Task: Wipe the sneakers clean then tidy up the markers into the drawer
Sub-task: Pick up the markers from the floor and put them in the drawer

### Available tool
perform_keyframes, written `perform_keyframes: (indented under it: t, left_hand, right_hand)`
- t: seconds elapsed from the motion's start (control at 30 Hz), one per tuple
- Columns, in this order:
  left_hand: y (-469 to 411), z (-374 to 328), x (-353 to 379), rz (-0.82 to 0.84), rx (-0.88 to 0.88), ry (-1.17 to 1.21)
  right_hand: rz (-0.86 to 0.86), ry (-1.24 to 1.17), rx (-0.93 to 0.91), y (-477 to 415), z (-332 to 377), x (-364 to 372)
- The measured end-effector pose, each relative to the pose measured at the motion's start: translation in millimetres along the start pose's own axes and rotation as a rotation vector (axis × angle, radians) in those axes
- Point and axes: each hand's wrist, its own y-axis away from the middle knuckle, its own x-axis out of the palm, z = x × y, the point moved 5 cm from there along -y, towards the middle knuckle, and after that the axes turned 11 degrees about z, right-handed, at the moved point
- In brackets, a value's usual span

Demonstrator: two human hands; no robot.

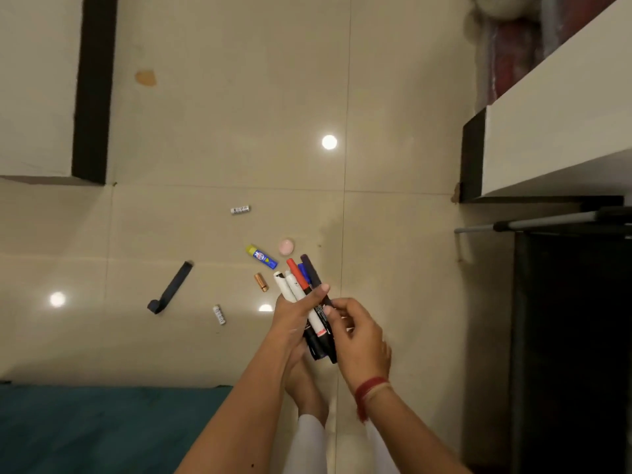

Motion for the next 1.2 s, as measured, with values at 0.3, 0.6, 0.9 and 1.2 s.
perform_keyframes:
  t: [0.3,0.6,0.9,1.2]
  left_hand:
    - [37,-47,36,0.005,0.031,-0.155]
    - [187,-99,87,-0.21,0.03,-0.342]
    - [318,-110,157,-0.008,-0.003,-0.556]
    - [407,-97,141,0.152,-0.061,-0.919]
  right_hand:
    - [-0.087,0.183,-0.076,33,46,-26]
    - [-0.018,0.207,0.128,153,83,-143]
    - [-0.203,0.173,0.177,312,111,-229]
    - [-0.632,-0.157,0.205,480,83,-221]
